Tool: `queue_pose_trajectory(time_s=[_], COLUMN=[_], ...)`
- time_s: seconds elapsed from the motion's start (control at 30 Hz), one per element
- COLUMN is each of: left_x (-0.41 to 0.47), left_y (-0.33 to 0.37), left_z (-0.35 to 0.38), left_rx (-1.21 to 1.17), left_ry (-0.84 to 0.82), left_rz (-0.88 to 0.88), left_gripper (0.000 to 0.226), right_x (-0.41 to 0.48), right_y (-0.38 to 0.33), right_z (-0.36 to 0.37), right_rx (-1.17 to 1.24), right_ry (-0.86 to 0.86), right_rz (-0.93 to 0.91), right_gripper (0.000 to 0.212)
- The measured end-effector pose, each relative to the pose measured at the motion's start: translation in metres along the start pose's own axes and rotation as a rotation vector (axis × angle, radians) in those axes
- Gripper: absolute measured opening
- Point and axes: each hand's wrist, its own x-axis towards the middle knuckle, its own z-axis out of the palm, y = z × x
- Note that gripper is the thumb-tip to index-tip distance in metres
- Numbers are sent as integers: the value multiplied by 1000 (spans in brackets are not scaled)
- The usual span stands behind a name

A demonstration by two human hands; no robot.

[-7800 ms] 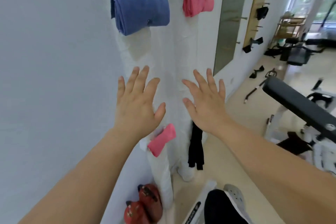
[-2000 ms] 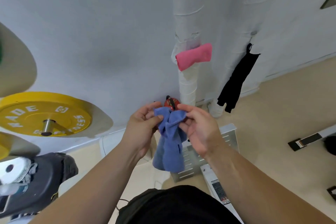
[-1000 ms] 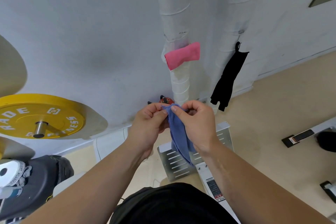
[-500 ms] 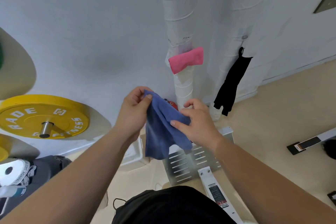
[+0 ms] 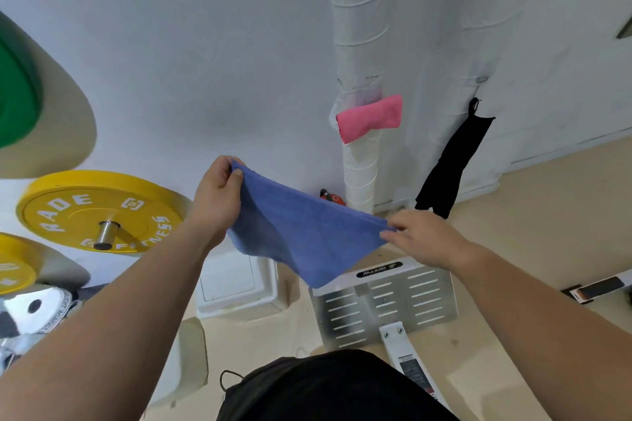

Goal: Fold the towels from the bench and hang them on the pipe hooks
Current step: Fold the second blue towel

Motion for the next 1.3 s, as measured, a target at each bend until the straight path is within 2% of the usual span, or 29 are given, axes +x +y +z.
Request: queue_pose_trajectory(time_s=[0.13,0.33,0.43,0.57,0.7,0.87,1.0,1.1,1.3], left_x=[-4,-10,-13,-22,-36,-63,-86,-99,-101], left_y=[-19,-23,-19,-18,-12,13,35,44,43], left_z=[-2,3,8,20,37,52,59,60,58], left_rx=[-111,-372,-445,-401,-363,-383,-355,-407,-471], left_ry=[16,-86,-103,-161,-152,-216,-287,-383,-399], left_rz=[-158,-241,-272,-331,-394,-260,-87,-34,-78], left_gripper=[24,27,24,23,22,31,34,29,29], right_x=[-5,-17,-19,-23,-30,-40,-40,-35,-30], right_y=[-3,-20,-20,-20,-50,-100,-118,-120,-117], right_z=[-25,-50,-51,-42,-34,-29,-25,-24,-24], right_rx=[328,846,960,906,931,1013,884,759,650], right_ry=[208,407,465,585,601,378,171,230,410], right_rz=[34,125,213,375,392,252,63,-41,-124], right_gripper=[28,24,19,20,27,37,33,21,20])
